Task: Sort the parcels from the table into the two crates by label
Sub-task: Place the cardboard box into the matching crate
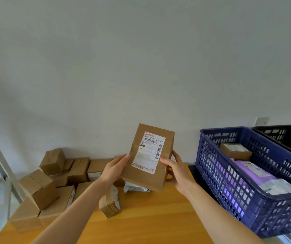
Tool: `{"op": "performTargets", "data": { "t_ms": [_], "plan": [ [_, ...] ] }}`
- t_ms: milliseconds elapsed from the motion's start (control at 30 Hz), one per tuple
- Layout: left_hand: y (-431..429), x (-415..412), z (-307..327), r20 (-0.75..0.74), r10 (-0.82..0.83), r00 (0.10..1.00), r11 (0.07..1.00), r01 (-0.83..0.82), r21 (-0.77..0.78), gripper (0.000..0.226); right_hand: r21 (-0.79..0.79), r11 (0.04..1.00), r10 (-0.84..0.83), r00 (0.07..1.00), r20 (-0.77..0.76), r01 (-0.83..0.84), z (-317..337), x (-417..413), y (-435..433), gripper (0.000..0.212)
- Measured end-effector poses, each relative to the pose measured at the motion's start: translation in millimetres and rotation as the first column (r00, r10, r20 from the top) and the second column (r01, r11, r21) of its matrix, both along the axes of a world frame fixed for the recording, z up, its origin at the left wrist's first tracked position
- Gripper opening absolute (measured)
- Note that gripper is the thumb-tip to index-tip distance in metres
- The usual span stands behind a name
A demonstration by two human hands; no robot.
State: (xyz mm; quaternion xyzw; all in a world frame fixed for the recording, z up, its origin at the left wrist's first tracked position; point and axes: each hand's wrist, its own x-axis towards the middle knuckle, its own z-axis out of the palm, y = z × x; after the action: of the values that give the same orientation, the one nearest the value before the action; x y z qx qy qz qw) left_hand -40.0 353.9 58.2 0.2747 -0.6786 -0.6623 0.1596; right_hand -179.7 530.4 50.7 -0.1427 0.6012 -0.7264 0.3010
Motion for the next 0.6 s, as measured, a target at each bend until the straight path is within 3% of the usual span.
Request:
{"op": "performTargets", "data": {
  "t_ms": [133, 333, 600],
  "plan": [
    [1, -2, 14, -0.058, -0.009, 0.998, 1.000, 0.010, 0.016, 0.043, 0.016, 1.000, 0.012, 0.999, -0.052, -0.011, 3, 4, -2, 0.057],
    [-3, 5, 12, -0.092, 0.023, 0.995, 0.999, -0.027, -0.039, 0.053, 0.016, 1.000, 0.013, 0.994, -0.109, -0.011, 8, 7, -1, 0.042],
    [-10, 15, 4, -0.089, 0.030, 0.996, 0.997, -0.036, -0.071, 0.058, 0.026, 1.000, -0.012, 0.987, -0.157, 0.016, 7, 23, -3, 0.039]
  ]
}}
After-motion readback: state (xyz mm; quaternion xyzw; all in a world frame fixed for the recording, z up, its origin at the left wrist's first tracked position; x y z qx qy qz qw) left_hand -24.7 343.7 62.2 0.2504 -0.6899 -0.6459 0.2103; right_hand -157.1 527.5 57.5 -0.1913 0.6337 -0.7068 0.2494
